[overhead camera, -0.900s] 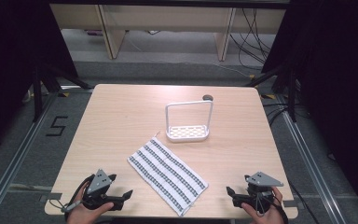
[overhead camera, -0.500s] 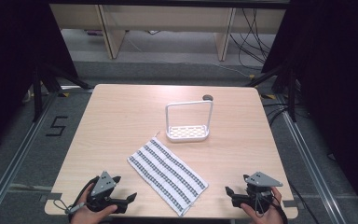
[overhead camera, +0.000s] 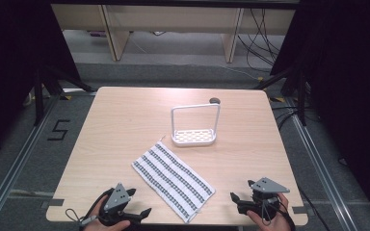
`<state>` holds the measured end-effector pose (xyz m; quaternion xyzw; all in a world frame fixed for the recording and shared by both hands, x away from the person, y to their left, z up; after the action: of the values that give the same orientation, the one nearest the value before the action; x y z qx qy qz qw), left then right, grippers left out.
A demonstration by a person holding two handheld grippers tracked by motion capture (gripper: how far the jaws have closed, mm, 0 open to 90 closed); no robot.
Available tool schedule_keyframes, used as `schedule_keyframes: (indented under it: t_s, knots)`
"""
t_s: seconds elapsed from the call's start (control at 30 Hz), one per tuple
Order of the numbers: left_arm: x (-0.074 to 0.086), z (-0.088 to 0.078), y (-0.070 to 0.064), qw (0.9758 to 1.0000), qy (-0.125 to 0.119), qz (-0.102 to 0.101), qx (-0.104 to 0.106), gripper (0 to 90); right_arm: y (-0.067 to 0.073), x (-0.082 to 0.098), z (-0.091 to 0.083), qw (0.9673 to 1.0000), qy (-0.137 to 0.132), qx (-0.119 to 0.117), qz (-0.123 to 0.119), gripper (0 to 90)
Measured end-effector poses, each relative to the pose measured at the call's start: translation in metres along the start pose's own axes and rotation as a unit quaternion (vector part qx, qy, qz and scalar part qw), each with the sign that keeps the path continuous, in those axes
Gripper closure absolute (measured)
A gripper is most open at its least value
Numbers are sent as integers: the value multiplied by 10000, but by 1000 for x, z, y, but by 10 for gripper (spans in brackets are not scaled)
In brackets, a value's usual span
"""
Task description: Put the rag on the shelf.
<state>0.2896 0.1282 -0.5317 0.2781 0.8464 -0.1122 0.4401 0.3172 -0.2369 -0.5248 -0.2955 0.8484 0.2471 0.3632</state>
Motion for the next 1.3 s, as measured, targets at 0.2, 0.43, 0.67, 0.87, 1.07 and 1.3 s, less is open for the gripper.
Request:
schedule_keyframes:
  t_s: [0.2,0.43,0.67,0.87,1.07,1.3]
  knots:
    - [-2,2,-19,9996,-25,180,210,179,5,-2,4,9999,30,-77,-79,236]
    - [-4,4,-35,9985,62,412,358,197,15,-5,11,9997,73,-224,-108,250]
    - [-5,8,-46,9965,111,630,533,205,24,-9,22,9988,184,-364,-285,272]
    - [-8,13,-61,9963,-38,618,594,240,27,-15,33,9973,273,-425,-535,303]
    - [-13,20,-74,9939,4,842,714,268,30,-19,42,9965,372,-537,-531,337]
    - [-17,31,-94,9913,30,996,865,314,30,-24,52,9949,378,-659,-663,361]
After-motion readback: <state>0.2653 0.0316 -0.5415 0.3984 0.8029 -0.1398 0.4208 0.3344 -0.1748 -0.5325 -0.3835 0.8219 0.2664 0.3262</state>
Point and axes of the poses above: each handheld gripper's, and its own axes: z roughly forward along the jaws, x roughly out of its underside, y roughly to its left, the point moved 6 cm from there along z, roughly forward along the jaws, and after that the axes turned 15 degrees about -x, right-handed, at the moved point
